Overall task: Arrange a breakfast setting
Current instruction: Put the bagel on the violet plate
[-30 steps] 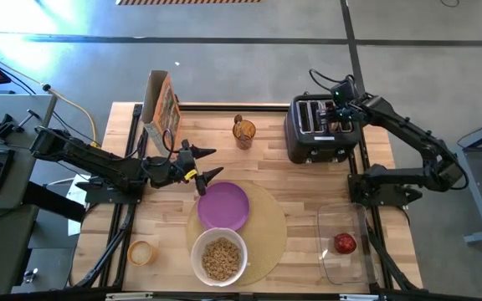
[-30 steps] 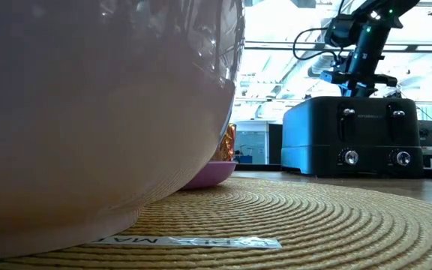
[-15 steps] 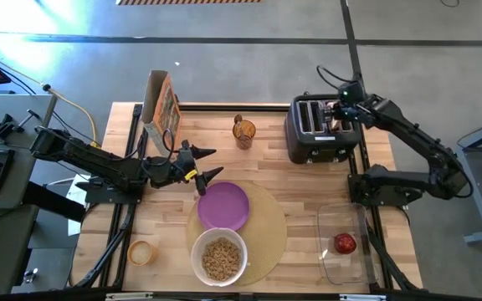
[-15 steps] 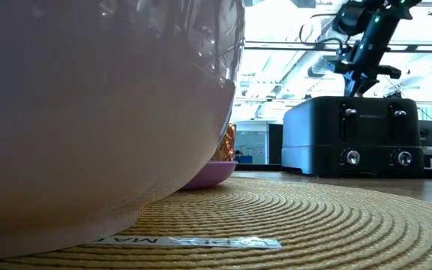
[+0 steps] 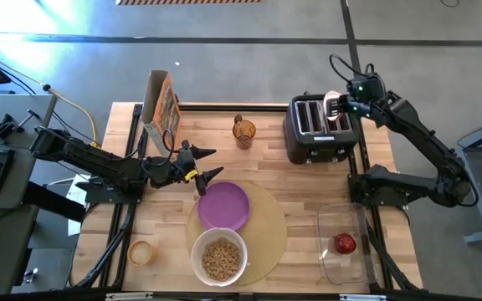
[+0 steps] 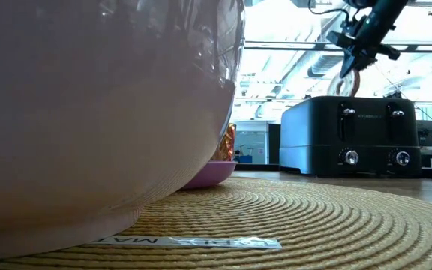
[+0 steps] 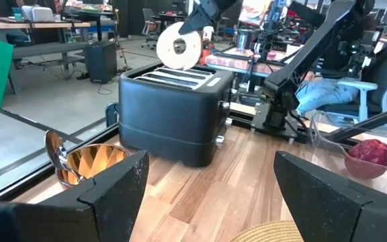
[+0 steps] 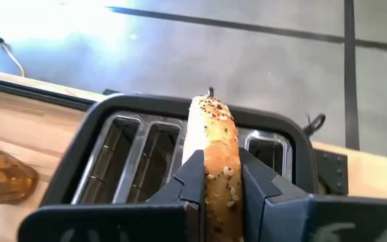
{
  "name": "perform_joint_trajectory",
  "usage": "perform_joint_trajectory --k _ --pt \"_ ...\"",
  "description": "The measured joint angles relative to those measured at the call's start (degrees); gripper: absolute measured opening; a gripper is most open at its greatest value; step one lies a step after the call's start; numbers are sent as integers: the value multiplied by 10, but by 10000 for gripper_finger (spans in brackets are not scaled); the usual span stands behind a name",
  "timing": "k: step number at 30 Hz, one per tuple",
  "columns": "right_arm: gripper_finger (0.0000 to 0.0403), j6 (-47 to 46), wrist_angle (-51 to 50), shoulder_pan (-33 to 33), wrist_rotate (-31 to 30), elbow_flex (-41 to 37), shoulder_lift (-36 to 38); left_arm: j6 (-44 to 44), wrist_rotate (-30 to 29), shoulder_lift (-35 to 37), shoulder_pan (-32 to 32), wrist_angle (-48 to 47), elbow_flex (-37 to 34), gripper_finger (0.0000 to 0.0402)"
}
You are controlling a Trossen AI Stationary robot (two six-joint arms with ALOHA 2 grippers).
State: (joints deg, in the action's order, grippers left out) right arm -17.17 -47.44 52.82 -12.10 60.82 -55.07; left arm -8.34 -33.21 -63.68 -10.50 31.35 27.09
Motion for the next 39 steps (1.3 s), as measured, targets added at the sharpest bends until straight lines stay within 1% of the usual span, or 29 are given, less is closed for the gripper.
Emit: perform_joint_trajectory --k 9,12,15,17,24,29,34,39 --pt "29 12 -41 -1 3 59 1 0 0 0 0 0 0 310" --pt "29 12 -44 -12 24 61 8 0 0 0 0 0 0 310" --pt "29 7 -54 -35 64 61 18 0 0 0 0 -1 0 310" --pt "30 1 -57 -57 78 61 25 0 0 0 0 -2 0 310" --pt "30 -49 -67 -159 81 60 34 0 0 0 0 -2 0 310" --pt "30 -103 -39 -242 81 25 34 0 0 0 0 -2 0 310" --pt "30 -158 54 -321 81 -35 34 5 0 0 0 -2 0 310" --pt "30 -204 174 -393 76 -101 33 14 0 0 0 -2 0 310"
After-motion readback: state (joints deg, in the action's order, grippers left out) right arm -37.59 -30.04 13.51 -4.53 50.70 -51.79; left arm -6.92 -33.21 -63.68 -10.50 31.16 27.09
